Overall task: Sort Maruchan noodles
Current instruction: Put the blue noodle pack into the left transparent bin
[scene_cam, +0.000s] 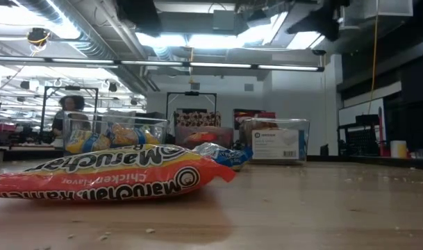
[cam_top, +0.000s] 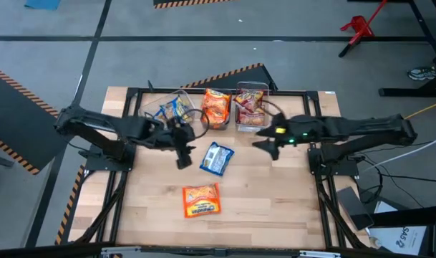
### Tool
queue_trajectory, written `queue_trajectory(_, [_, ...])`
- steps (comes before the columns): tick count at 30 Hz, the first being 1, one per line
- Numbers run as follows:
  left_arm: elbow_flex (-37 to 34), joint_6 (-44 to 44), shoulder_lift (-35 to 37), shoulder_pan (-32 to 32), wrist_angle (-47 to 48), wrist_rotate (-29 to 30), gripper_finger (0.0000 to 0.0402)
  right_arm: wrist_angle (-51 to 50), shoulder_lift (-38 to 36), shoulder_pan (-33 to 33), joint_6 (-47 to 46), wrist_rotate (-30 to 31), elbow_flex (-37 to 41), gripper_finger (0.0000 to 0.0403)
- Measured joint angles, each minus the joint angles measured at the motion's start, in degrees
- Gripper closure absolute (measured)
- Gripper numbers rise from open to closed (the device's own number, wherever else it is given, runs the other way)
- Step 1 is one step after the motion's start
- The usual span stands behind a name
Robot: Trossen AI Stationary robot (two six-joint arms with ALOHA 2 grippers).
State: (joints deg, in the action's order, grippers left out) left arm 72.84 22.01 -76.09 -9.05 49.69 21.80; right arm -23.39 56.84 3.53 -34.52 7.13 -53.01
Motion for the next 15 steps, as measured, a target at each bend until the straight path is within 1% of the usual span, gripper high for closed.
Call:
queue_trajectory(2, [-7.6, 0.1, 0.2, 1.2, -11.0, 0.1, 0.0233, -2.6, -2.9, 0.6, -0.1, 4.2, 0.0, 0.0125])
queue_trajectory(4, [-13.5, 0.3, -0.6, 2.5, -22.0, -0.8, 0.0224, -5.6, -5.8, 0.7, -0.1, 7.0, 0.0, 0.0125])
queue_trajectory(6, [-18.1, 0.4, -2.2, 3.8, -28.6, -1.5, 0.0215, -6.2, -7.5, 0.5, -0.1, 8.9, 0.0, 0.0125])
queue_trajectory(8, [-21.5, 0.5, -4.2, 5.1, -33.3, -2.1, 0.0207, -8.7, -9.1, 0.5, 0.0, 10.4, 0.0, 0.0125])
queue_trajectory(10, [-23.6, 0.6, -6.4, 6.7, -37.2, -3.7, 0.0198, -8.7, -9.7, 0.6, 0.3, 11.8, 0.0, 0.0125])
queue_trajectory(13, [-25.3, 1.5, -10.7, 8.4, -41.7, -8.3, 0.0182, -10.7, -10.4, 0.6, 0.3, 11.8, 0.0, 0.0125])
queue_trajectory(15, [-25.4, 2.5, -13.7, 8.6, -42.6, -11.8, 0.0172, -11.3, -10.3, 0.6, 0.3, 11.7, 0.0, 0.0125])
